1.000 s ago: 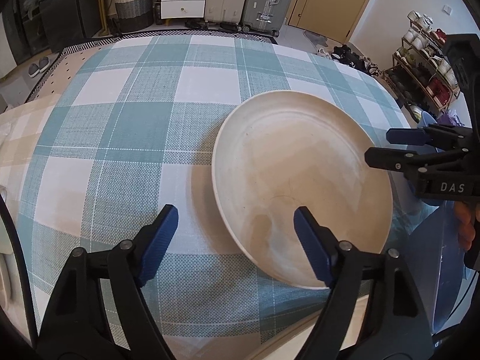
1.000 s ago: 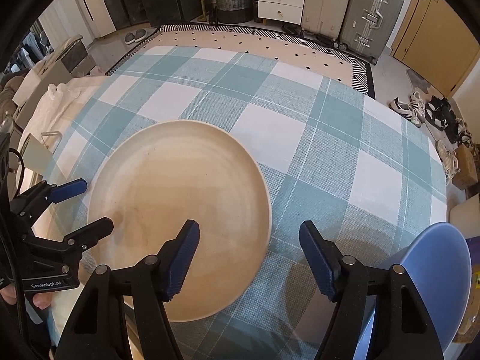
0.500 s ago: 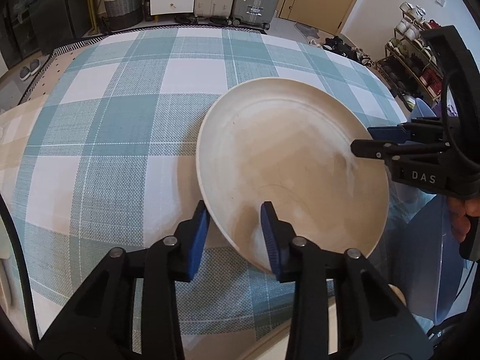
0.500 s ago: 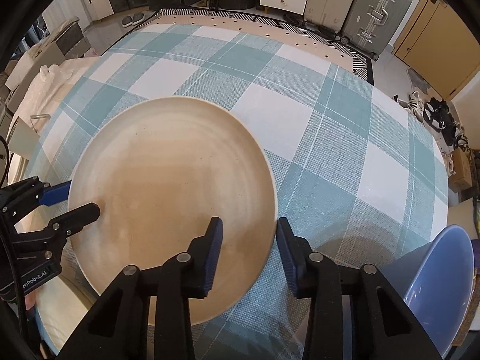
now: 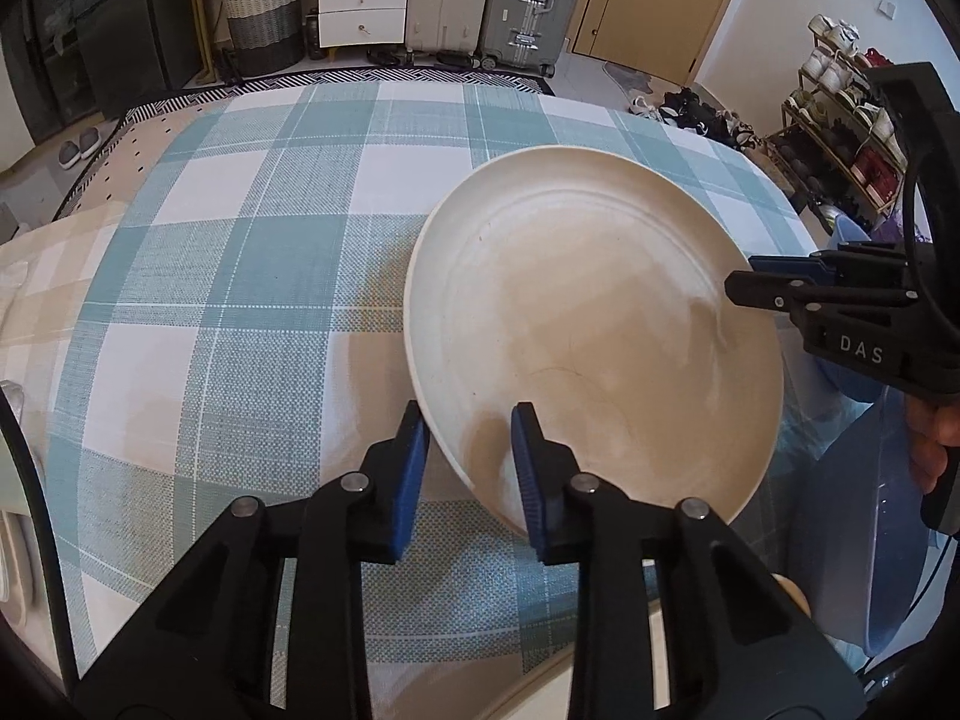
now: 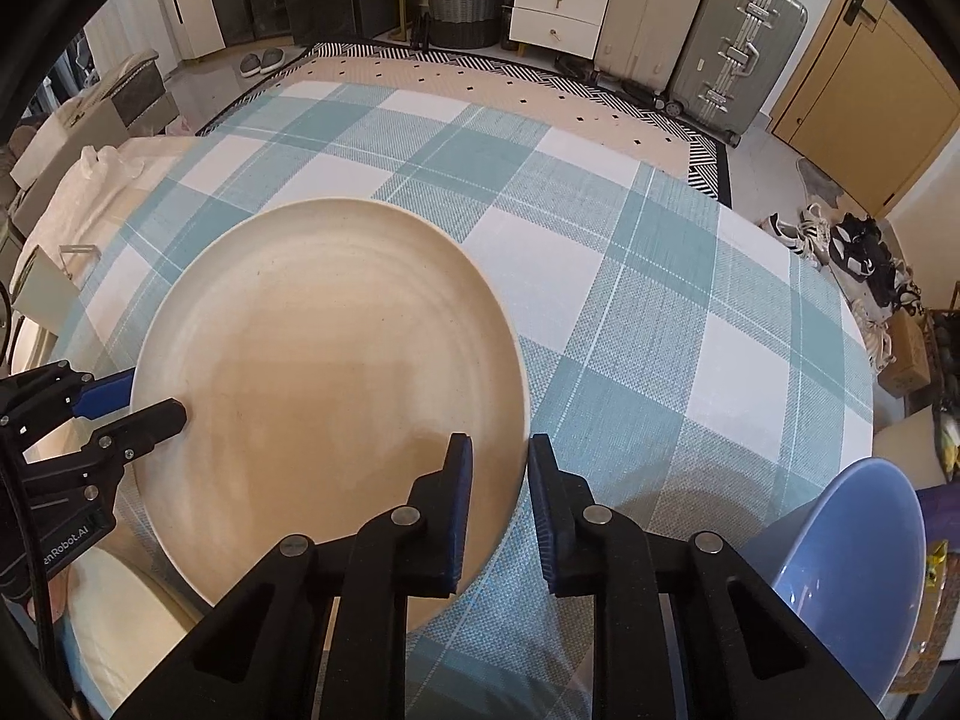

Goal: Organize plates and bowls
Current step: 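Close the left gripper on this plate's rim while the right gripper grips it too, then lift the cream plate with both grippers and carry it toward the blue bowls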

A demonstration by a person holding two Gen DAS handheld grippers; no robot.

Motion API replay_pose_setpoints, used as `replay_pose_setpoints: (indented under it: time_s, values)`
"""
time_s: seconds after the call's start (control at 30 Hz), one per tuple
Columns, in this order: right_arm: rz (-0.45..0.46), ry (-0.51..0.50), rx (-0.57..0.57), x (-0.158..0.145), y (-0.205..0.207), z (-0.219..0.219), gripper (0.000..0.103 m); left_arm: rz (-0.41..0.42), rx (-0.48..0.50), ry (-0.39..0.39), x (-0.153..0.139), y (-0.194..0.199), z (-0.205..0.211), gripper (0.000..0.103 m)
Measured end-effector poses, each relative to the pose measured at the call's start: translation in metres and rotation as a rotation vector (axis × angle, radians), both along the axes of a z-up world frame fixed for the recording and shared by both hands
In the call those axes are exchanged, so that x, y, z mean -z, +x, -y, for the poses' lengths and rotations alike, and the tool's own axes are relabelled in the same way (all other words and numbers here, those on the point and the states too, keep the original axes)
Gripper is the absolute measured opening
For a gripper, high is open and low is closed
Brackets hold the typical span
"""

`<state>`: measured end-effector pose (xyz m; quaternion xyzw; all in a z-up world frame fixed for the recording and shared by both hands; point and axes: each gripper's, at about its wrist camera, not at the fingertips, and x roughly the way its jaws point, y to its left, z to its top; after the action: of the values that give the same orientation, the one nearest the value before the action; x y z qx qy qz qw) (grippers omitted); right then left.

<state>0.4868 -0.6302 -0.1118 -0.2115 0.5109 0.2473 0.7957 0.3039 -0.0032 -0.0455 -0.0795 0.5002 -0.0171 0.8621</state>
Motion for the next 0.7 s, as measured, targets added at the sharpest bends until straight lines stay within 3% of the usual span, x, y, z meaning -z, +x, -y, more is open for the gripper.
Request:
replay_pose_setpoints:
  time_s: [0.7]
  values:
    - [0.101, 0.059, -0.011, -0.058, -0.038, -0.008, 0.019, 0.099, -0.047, 0.007, -0.057, -0.044, -0.01, 0.025]
